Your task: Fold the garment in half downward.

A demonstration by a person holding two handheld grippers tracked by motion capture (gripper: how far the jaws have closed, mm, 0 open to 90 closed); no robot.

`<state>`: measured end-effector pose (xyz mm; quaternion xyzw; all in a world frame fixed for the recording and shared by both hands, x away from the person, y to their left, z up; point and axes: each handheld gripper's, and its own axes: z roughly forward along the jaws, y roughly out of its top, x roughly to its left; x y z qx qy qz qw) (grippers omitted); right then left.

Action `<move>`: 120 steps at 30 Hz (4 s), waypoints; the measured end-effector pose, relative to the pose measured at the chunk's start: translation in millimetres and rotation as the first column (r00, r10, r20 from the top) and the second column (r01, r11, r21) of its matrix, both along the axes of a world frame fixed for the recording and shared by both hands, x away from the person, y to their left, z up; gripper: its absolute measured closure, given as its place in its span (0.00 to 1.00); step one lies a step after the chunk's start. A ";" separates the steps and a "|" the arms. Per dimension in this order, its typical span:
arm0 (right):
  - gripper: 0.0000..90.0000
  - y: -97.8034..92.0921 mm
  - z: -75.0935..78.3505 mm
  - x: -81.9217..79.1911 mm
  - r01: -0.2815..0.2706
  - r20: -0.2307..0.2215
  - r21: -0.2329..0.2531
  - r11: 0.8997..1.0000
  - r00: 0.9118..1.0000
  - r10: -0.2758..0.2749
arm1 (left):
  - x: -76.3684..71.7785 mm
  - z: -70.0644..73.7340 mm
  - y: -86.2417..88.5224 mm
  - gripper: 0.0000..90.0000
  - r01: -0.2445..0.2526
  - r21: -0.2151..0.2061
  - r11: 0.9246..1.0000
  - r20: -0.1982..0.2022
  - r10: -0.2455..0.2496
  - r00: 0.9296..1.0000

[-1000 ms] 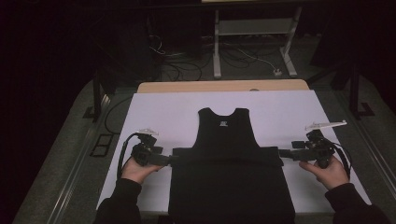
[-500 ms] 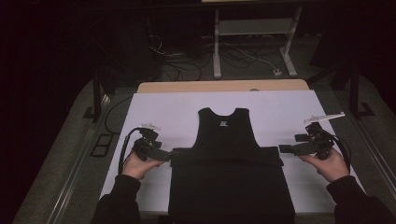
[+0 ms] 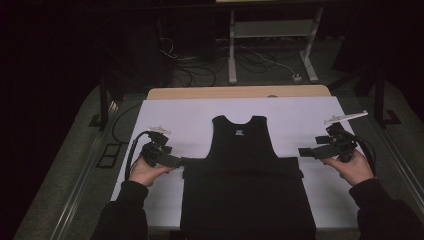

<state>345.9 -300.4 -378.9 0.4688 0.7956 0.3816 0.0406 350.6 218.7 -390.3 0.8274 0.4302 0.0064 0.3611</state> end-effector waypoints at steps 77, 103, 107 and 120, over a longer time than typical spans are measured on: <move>0.00 33.1 -2.5 94.8 -0.024 -0.003 -0.036 0.999 1.000 0.023 | 95.8 9.5 -23.6 0.00 -0.013 0.005 1.000 0.043 0.013 0.999; 0.00 60.4 -29.6 105.1 -0.052 -0.028 -0.043 0.998 0.998 0.051 | 101.7 -17.8 -47.1 0.00 0.003 -0.027 1.000 0.017 -0.002 1.000; 0.00 64.3 -34.2 106.8 -0.055 -0.035 -0.046 0.997 0.998 0.053 | 102.0 -22.1 -53.6 0.00 0.012 -0.025 1.000 0.017 -0.012 1.000; 0.00 70.1 -40.6 108.5 -0.062 -0.041 -0.042 0.997 0.997 0.061 | 104.1 -34.1 -64.9 0.00 0.030 -0.031 0.999 0.012 -0.029 1.000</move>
